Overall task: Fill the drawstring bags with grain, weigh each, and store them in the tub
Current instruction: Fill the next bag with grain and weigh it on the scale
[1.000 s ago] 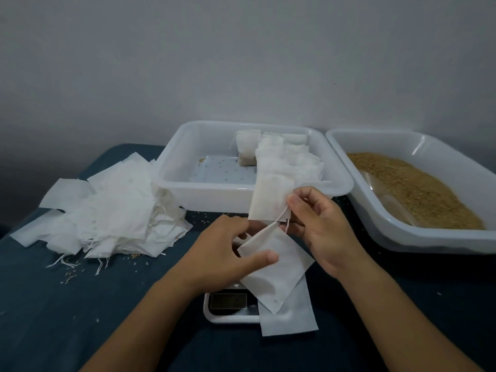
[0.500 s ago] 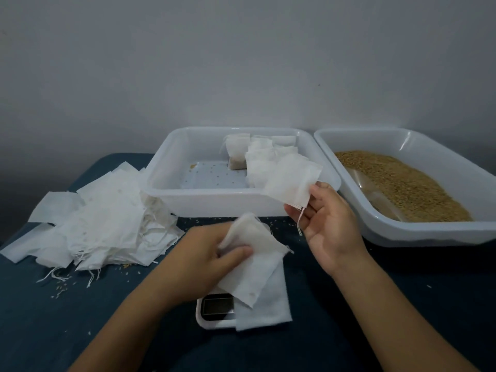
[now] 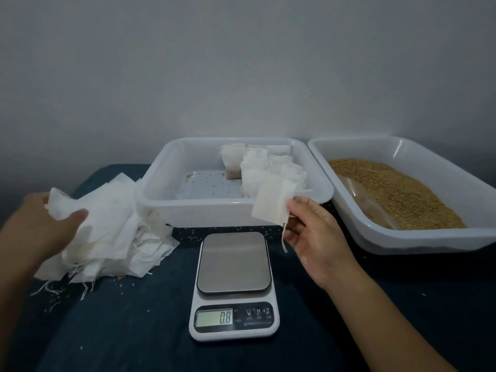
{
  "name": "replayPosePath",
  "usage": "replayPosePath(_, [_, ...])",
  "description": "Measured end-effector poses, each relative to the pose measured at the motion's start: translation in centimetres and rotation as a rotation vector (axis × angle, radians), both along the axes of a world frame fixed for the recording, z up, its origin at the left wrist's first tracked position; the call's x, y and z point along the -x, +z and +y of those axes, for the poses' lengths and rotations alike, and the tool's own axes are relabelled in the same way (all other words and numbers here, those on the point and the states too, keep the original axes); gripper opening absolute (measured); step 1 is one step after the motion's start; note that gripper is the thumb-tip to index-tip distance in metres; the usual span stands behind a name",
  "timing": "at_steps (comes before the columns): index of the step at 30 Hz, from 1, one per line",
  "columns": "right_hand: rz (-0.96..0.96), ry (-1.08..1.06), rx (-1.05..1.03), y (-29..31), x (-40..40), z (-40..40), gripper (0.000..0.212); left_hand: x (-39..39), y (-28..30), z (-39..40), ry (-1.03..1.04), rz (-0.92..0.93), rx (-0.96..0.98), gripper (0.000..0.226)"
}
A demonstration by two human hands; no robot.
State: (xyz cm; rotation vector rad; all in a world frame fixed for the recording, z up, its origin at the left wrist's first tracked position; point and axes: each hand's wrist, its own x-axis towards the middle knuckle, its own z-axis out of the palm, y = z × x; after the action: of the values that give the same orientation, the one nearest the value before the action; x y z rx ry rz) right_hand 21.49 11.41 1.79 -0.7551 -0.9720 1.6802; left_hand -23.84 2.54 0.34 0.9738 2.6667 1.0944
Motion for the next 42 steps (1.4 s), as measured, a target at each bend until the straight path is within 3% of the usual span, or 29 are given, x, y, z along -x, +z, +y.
replayPosePath(3, [-0.021, 0.017, 0.027, 0.0, 0.0, -0.2, 0.026, 1.0, -1.5, 0.3, 0.019, 0.046, 0.057, 0.082])
replayPosePath(8, [-0.036, 0.047, 0.052, -0.1, 0.1, -0.4, 0.019, -1.7, 0.1, 0.3, -0.025, 0.089, 0.166, 0.09])
replayPosePath(11, [-0.053, 0.056, 0.038, -0.1, 0.1, -0.5, 0.015, -5.7, 1.0, -0.5, 0.106, 0.168, -0.18, 0.083])
replayPosePath(14, [-0.097, 0.074, -0.004, 0.1, 0.2, -0.7, 0.001, -13.0, 2.9, -0.4, -0.083, 0.371, -0.57, 0.049])
replayPosePath(16, [-0.122, 0.081, -0.028, 0.0, 0.3, -0.9, 0.003, -19.3, 4.2, 0.2, -0.387, 0.207, -0.657, 0.026])
replayPosePath(19, [-0.152, 0.095, -0.077, -0.1, 0.2, -1.1, 0.008, -27.1, 4.1, 1.5, -0.808, -0.09, -0.499, 0.014])
replayPosePath(21, [-0.205, 0.096, -0.133, -0.2, -0.1, -1.1, 0.016, -29.8, 2.9, 2.4, -0.921, -0.169, -0.426, 0.01])
replayPosePath(26, [-0.347, 0.068, -0.214, -0.5, -0.3, -0.9, 0.024, -30.2, 0.3, 2.9, -0.83, -0.463, -0.522, 0.007])
replayPosePath(30, [-0.421, 0.098, -0.227, -0.4, 0.2, -1.2, 0.023, -30.1, -1.0, 3.1, -0.771, -0.582, -0.541, 0.008])
replayPosePath(35, [-0.467, 0.132, -0.204, -0.1, 0.1, -1.1, 0.009, -29.3, -1.2, 3.2, -0.773, -0.539, -0.542, 0.015])
replayPosePath(42, [-0.482, 0.146, -0.16, -0.6, 0.3, -1.0, 0.013, -28.7, -1.0, 3.3, -0.788, -0.454, -0.495, 0.019])
